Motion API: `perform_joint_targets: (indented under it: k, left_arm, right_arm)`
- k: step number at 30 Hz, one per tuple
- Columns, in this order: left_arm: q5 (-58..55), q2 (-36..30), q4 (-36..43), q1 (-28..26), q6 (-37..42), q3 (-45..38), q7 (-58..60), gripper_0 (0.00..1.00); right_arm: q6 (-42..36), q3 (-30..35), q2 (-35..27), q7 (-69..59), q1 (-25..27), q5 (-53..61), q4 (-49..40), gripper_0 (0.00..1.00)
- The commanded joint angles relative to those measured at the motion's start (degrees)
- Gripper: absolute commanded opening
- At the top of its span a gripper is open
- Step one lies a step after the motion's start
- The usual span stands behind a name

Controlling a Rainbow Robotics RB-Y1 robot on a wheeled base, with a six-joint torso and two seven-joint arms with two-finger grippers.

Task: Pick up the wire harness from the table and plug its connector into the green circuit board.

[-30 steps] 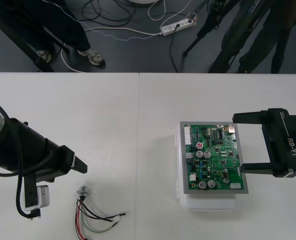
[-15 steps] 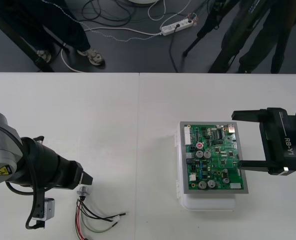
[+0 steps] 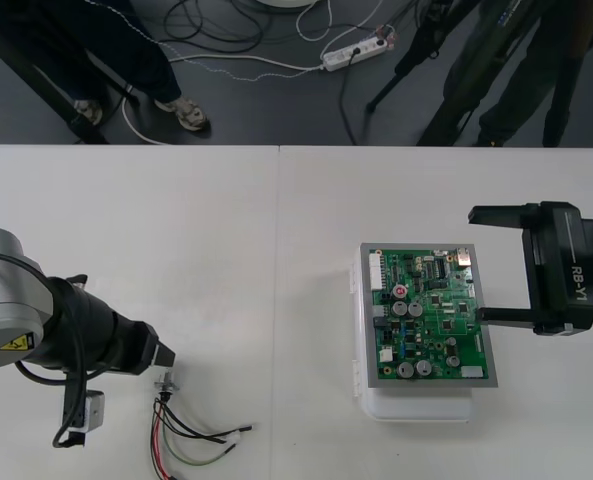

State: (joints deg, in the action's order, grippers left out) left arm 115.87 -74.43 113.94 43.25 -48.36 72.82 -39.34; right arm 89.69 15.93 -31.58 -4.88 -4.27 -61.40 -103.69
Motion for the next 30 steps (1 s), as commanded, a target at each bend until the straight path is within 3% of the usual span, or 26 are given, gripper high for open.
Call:
perform_joint_targets:
  k: [1, 30]
  left_arm:
    - [0.7, 2.1, -2.1, 2.2, 2.4, 1.7, 1.6, 1.0]
    - [4.3, 9.9, -6.4, 2.4, 0.0, 6.9, 7.3, 1.0]
  right_arm:
    - [0.3, 0.0, -2.1, 0.1, -1.4, 1.6, -0.1, 1.0]
    - [0.3, 0.0, -4.1, 0.1, -7.0, 4.1, 8.8, 1.0]
